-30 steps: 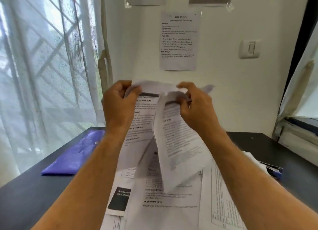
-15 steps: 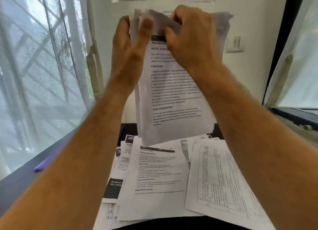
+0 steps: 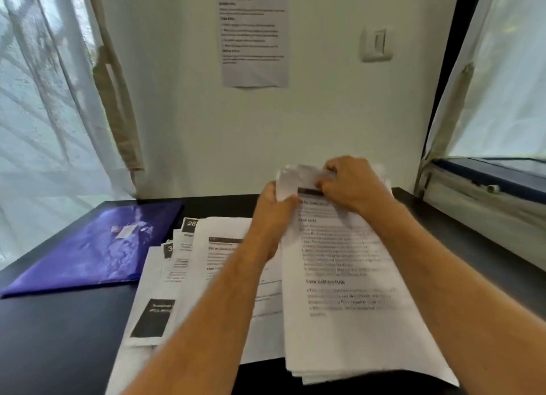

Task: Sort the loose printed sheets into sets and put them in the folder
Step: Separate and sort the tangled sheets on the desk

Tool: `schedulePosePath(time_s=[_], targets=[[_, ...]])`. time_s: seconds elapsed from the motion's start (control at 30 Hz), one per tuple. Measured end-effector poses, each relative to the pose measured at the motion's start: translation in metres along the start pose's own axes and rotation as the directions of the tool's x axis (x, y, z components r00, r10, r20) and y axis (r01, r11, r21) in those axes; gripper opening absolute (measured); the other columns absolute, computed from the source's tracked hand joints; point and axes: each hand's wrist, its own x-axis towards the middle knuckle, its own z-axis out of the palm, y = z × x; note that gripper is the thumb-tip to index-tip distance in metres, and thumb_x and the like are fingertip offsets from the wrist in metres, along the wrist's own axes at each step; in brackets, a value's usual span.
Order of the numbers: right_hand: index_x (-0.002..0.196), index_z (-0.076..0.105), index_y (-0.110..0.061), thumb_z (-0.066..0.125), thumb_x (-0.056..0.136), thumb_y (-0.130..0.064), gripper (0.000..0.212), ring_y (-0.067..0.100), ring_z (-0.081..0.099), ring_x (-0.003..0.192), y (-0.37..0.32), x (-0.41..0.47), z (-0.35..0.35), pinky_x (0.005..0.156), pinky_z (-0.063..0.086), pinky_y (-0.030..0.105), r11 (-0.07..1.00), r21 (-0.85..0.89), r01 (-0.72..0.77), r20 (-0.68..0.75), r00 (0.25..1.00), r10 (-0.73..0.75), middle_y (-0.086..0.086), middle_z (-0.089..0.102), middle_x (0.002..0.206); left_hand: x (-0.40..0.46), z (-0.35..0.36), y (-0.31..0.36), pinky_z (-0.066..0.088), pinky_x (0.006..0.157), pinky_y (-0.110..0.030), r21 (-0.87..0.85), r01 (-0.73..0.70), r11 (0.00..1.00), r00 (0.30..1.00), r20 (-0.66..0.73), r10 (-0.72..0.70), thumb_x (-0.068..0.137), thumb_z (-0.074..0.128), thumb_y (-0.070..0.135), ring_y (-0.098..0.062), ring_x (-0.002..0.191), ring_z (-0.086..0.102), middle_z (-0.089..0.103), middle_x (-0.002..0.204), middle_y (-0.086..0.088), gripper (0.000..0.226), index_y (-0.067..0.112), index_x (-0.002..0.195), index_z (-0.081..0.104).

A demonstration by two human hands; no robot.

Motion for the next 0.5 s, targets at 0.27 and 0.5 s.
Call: schedulePosePath(time_s=[0.27,0.5], targets=[[0.084,0.069,-0.011,0.064,0.095,-0.019,0.014,0.019,0.07,0.083,0.126,-0.047,0.025,0.072,0.053,0.028,0.845,0.407,-0.347,0.14,0.938,0.318,0.005,0.072,0.085,0.017,0.041,-0.069,0.047,0.095,-0.035,0.679,0.006,0.734,0.998,0.047,-0.052,0.094,0.062,0.047,-0.021,0.12,0.058,0.061,0.127,0.003,0.039,0.028,0.128,0.057],[0.096,0.071,0.0,0.062,0.095,-0.012,0.014,0.024,0.075,0.083,0.168,-0.071,0.043,0.073,0.058,0.031,0.672,0.667,-0.323,0.139,0.939,0.313,0.004,0.077,0.086,0.024,0.052,-0.091,0.036,0.112,-0.049,0.888,0.092,0.45,0.996,-0.077,-0.051,0.084,0.071,0.055,-0.025,0.12,0.057,0.061,0.132,-0.002,0.072,0.03,0.143,0.039]])
